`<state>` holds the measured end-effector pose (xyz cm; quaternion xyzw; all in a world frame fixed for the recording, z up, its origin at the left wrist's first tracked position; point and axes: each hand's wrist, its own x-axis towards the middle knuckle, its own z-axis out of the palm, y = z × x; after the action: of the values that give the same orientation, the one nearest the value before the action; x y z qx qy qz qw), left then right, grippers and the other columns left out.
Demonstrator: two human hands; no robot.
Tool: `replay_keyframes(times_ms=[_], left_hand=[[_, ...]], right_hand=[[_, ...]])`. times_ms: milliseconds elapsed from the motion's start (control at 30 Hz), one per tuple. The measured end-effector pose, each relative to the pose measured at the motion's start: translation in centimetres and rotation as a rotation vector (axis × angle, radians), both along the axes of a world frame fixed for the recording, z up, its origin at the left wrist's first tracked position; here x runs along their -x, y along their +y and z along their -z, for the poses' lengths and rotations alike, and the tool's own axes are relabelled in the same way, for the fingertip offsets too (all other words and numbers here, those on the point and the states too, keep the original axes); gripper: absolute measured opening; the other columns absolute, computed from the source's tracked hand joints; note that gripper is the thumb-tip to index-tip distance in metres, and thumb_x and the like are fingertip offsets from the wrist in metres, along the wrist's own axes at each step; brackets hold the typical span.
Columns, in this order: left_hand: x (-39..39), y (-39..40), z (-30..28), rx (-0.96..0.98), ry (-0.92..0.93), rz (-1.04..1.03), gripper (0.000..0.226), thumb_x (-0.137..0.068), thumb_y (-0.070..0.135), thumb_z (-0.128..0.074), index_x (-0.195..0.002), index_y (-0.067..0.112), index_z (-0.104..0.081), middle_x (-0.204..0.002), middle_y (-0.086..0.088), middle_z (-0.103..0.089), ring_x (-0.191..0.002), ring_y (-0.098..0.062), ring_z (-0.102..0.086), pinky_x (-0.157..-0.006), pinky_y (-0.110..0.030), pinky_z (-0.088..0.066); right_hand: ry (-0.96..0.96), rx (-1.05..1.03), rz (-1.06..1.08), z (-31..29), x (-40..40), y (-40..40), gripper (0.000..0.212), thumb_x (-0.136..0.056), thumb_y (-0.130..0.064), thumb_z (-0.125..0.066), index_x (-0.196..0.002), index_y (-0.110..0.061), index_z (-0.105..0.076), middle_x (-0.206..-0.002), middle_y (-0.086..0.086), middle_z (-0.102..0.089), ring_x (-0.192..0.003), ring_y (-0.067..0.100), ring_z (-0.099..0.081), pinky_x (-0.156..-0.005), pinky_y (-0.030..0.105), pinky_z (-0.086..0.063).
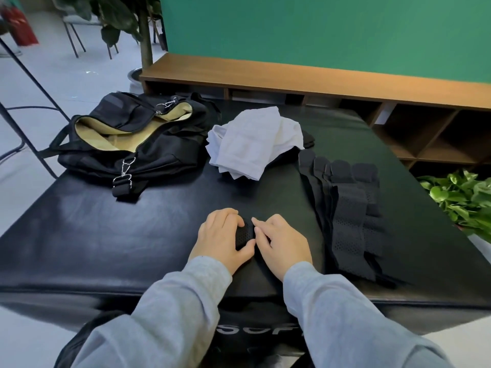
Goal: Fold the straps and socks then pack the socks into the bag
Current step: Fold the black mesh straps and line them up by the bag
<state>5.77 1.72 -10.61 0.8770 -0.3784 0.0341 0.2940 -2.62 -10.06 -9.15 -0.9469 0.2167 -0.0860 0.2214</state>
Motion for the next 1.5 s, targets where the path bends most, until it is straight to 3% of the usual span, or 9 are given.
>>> replay_keyframes(times_ms=[367,600,700,800,933,1067,1233,1367,1500], left_hand=[[0.6,4.3,0.4,-0.007,-0.018,-0.077,0.046,-0.084,0.038,-0.062,-0.125,0.019,-0.056,-0.134,0.009,-0.046,-0.134,-0.01,-0.03,-0.106,-0.023,-0.023],[-0.4,6.9,0.2,-0.008,-0.033,-0.107,0.044,-0.085,0.037,-0.063,-0.125,0.019,-0.056,-0.134,0.01,-0.048,-0.131,-0.012,-0.035,-0.105,-0.024,-0.027],[-1.2,8.5,0.3,-0.009,-0.012,-0.176,0.037,-0.085,0.029,-0.064,-0.12,0.017,-0.06,-0.13,0.006,-0.051,-0.124,-0.017,-0.042,-0.101,-0.027,-0.035],[-2.3,10.6,0.2,0.084,-0.074,-0.222,0.022,-0.073,0.016,-0.076,-0.094,0.015,-0.069,-0.103,0.0,-0.064,-0.09,-0.031,-0.06,-0.073,-0.029,-0.046],[-3.7,12.8,-1.1,0.212,-0.05,-0.293,0.026,-0.073,0.035,-0.055,-0.083,0.016,-0.069,-0.091,0.002,-0.065,-0.081,-0.025,-0.057,-0.077,-0.015,-0.036],[-5.0,14.4,-2.8,0.296,-0.044,-0.325,0.042,-0.071,0.046,-0.042,-0.084,0.016,-0.069,-0.088,0.005,-0.06,-0.083,-0.012,-0.046,-0.079,-0.016,-0.037],[-7.5,16.1,-5.8,0.141,-0.074,-0.453,0.048,-0.077,0.052,-0.039,-0.077,0.011,-0.063,-0.074,0.002,-0.053,-0.082,-0.025,-0.049,-0.069,-0.027,-0.03],[-9.6,15.4,-5.6,-0.26,0.004,-0.527,0.035,-0.085,0.043,-0.057,-0.102,0.012,-0.06,-0.098,-0.003,-0.049,-0.108,-0.027,-0.039,-0.08,-0.031,-0.035],[-9.5,15.4,-3.6,-0.159,0.101,-0.514,0.064,-0.079,0.033,-0.07,-0.133,0.014,-0.041,-0.137,-0.005,-0.036,-0.122,-0.029,-0.037,-0.1,-0.04,-0.036]], right_hand=[[0.006,0.309,-0.225,0.4,0.1,1.7,0.056,-0.082,-0.038,-0.029,-0.128,-0.022,-0.058,-0.123,-0.005,-0.058,-0.115,0.018,-0.053,-0.099,0.036,-0.037],[0.215,0.303,-0.316,0.5,-0.6,4.8,0.087,-0.072,-0.048,0.009,-0.151,-0.018,-0.008,-0.159,-0.007,-0.001,-0.145,0.011,0.005,-0.116,0.033,0.002],[0.226,0.319,-0.312,1.0,-0.9,6.7,0.081,-0.077,-0.048,0.001,-0.15,-0.015,-0.015,-0.159,-0.004,-0.007,-0.146,0.014,-0.002,-0.116,0.037,-0.004],[0.16,0.337,-0.247,0.8,-1.5,8.6,0.067,-0.082,-0.044,-0.023,-0.137,-0.015,-0.049,-0.147,0.0,-0.041,-0.136,0.02,-0.036,-0.108,0.042,-0.031],[0.151,0.251,-0.29,1.2,-2.7,10.0,0.084,-0.073,-0.05,0.005,-0.15,-0.023,-0.014,-0.158,-0.008,-0.004,-0.145,0.015,0.004,-0.116,0.04,0.002],[0.094,0.217,-0.276,0.9,-4.1,10.8,0.085,-0.07,-0.052,0.004,-0.148,-0.028,-0.02,-0.157,-0.012,-0.009,-0.145,0.01,0.004,-0.117,0.037,0.004],[0.053,0.197,-0.265,1.1,-4.3,11.0,0.082,-0.073,-0.052,0.001,-0.145,-0.029,-0.029,-0.155,-0.014,-0.017,-0.144,0.009,-0.002,-0.116,0.035,0.002],[0.014,0.195,-0.266,1.2,-4.1,11.0,0.077,-0.076,-0.051,-0.004,-0.142,-0.028,-0.037,-0.152,-0.013,-0.026,-0.144,0.009,-0.009,-0.115,0.033,0.001],[-0.026,0.215,-0.245,1.8,-4.1,11.0,0.067,-0.081,-0.048,-0.015,-0.133,-0.024,-0.05,-0.145,-0.009,-0.041,-0.141,0.013,-0.025,-0.113,0.033,-0.007]])
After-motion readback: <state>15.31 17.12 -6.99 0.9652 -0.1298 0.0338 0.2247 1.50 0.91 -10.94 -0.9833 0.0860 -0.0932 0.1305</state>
